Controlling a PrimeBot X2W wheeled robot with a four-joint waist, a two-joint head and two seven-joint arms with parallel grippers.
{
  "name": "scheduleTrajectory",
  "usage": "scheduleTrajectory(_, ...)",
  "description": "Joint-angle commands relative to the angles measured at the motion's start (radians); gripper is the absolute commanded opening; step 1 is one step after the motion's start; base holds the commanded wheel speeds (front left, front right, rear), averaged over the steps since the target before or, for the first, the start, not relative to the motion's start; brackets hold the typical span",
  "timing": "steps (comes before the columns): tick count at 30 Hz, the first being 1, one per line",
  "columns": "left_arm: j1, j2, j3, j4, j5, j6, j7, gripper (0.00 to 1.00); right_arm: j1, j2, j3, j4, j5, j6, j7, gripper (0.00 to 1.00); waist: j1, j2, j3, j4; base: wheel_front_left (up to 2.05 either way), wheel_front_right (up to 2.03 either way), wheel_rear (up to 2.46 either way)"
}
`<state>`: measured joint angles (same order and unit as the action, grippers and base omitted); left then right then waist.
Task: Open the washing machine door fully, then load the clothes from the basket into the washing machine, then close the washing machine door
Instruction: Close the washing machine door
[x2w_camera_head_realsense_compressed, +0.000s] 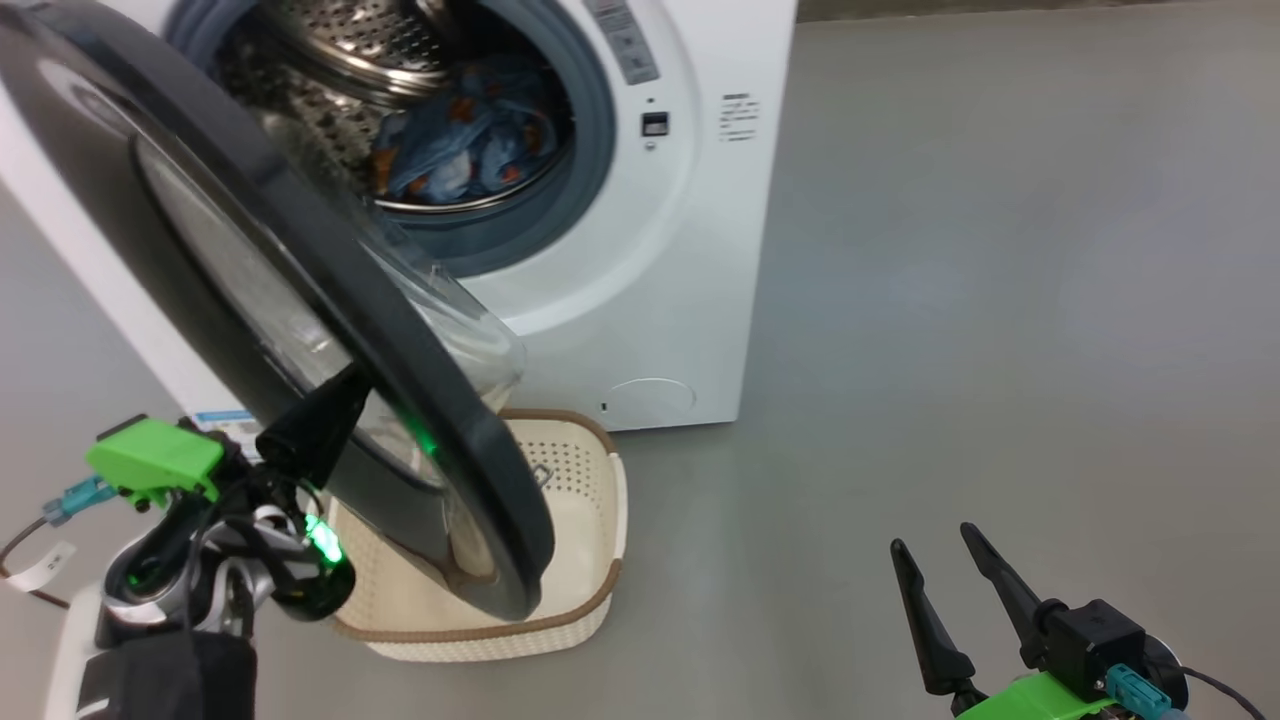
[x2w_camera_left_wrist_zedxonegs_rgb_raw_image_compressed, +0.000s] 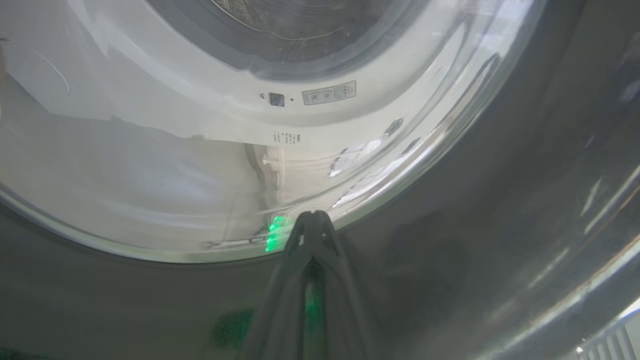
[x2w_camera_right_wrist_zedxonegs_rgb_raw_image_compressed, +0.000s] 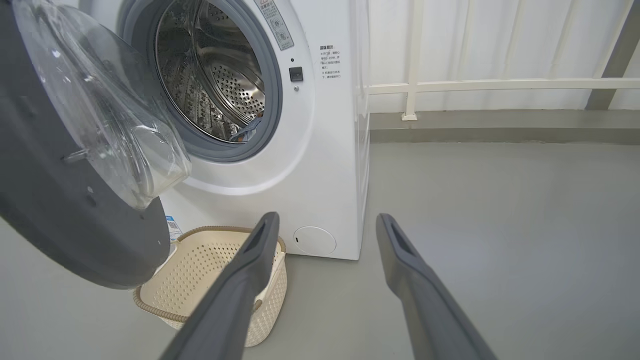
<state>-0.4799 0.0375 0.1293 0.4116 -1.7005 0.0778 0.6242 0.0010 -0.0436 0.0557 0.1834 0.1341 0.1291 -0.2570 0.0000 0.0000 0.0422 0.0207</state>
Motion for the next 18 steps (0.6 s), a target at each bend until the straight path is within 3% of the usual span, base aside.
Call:
scheduleTrajectory(1, -0.055, 0.013, 0.011, -0.011, -0.015, -0.020, -0.006, 0.00, -0.017, -0.007, 0.029, -0.027, -0.006, 0.002, -0.005, 1.00, 0.0000, 0.0000, -0.002, -0.027, 0.00, 0.00, 0.00)
scheduleTrajectory(10, -0.164, 0.013, -0.057, 0.176, -0.001, -0.148, -0.181, 0.00, -0.008, -0.007, 0.050, -0.015, -0.012, 0.002, -0.005, 1.00, 0.0000, 0.0000, -0.022, -0.079, 0.00, 0.00, 0.00)
scheduleTrajectory(18, -0.271, 0.022, -0.057, 0.319, 0.061, -0.197, -0.307, 0.00, -0.011, -0.007, 0.077, -0.008, -0.014, 0.002, -0.005, 1.00, 0.0000, 0.0000, -0.020, -0.133, 0.00, 0.00, 0.00)
